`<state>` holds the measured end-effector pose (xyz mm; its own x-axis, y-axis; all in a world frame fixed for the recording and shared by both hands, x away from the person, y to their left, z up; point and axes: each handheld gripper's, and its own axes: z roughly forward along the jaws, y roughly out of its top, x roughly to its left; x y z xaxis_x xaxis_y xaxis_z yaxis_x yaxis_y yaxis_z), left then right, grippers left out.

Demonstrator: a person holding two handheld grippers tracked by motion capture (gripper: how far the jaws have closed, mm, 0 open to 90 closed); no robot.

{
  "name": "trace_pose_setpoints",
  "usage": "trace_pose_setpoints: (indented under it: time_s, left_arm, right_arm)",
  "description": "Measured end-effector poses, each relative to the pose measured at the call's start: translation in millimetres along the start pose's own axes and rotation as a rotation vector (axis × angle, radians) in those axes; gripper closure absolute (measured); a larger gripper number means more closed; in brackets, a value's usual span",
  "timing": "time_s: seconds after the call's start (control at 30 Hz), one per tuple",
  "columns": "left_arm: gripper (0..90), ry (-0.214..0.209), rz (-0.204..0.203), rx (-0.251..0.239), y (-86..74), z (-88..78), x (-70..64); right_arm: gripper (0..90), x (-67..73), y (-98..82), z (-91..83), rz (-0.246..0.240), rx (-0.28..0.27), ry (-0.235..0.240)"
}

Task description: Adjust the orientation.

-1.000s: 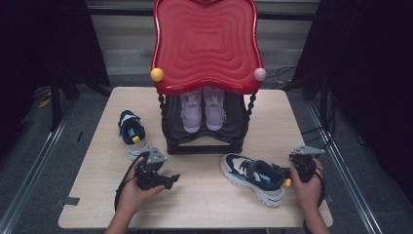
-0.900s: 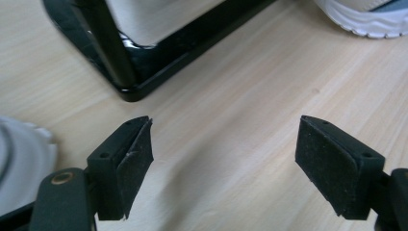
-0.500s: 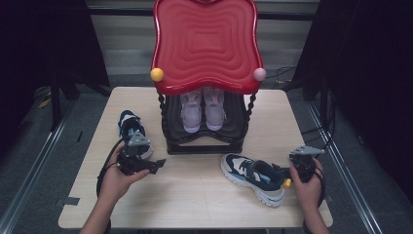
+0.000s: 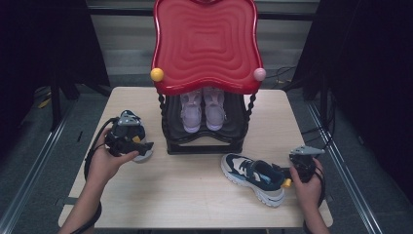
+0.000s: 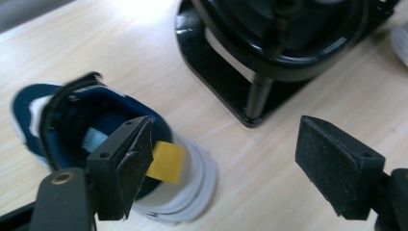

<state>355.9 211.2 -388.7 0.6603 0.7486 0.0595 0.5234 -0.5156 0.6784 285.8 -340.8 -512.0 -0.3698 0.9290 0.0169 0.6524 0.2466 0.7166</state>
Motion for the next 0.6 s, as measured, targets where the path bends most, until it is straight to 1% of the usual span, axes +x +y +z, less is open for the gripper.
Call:
trace_pose_setpoints:
  time_s: [0.07,0.1,0.13,0.2,0.23,0.27,0.3,0.33,0.37,0.4,0.43,0.47,0.5,0.53,0.6]
  left_arm:
    - [20.3,0.014,-0.024,-0.006,1.0,2.8,3.4]
    - [20.2,0.013,-0.015,-0.003,1.3,2.8,5.7]
    - [20.2,0.022,-0.023,-0.009,1.6,4.6,8.2]
    - [20.2,0.037,-0.034,0.014,1.1,8.7,13.1]
    - [20.2,0.043,-0.039,0.017,0.6,10.8,13.8]
    - [20.3,0.04,-0.024,0.031,0.2,13.1,15.6]
    - [21.2,0.037,-0.018,0.037,-0.1,14.8,16.3]
    - [22.6,0.034,-0.006,0.051,-0.4,16.8,17.3]
    - [25.7,0.033,-0.002,0.063,-0.9,19.0,17.5]
    - [31.7,0.043,0.012,0.079,-1.2,20.8,17.0]
    - [35.4,0.055,0.038,0.094,-1.1,22.3,16.7]
    - [37.9,0.057,0.05,0.106,-1.2,23.9,16.2]
    - [41.0,0.055,0.053,0.114,-1.5,25.7,15.6]
    - [42.8,0.073,0.075,0.141,-1.6,28.6,14.4]
    - [47.1,0.098,0.116,0.163,-1.0,30.7,12.4]
  right_arm:
    - [13.7,0.0,0.0,0.0,0.0,0.0,0.0]
    - [13.7,0.0,0.0,0.0,0.0,0.0,0.0]
    - [13.7,0.0,0.0,0.0,0.0,0.0,0.0]
    - [13.7,0.0,0.0,0.0,0.0,0.0,0.001]
    - [13.7,-0.1,0.0,0.0,-0.001,0.0,0.001]
    - [13.7,-0.1,0.0,0.0,-0.001,0.0,0.001]
    - [13.7,-0.1,0.0,0.1,-0.002,-0.001,0.003]
    - [13.7,-0.1,0.0,0.2,-0.003,-0.001,0.004]
    - [13.7,-0.1,0.0,0.2,-0.003,-0.001,0.004]
    - [13.7,-0.1,0.0,0.1,-0.003,-0.002,0.005]
    - [13.7,-0.1,0.0,0.1,-0.003,-0.002,0.005]
    - [13.7,0.0,0.0,0.1,-0.003,-0.002,0.005]
    - [13.7,-0.1,0.0,0.2,-0.005,-0.003,0.005]
    - [13.7,0.0,0.0,0.1,-0.005,-0.002,0.006]
    - [13.7,-0.1,0.0,0.2,-0.005,-0.003,0.006]
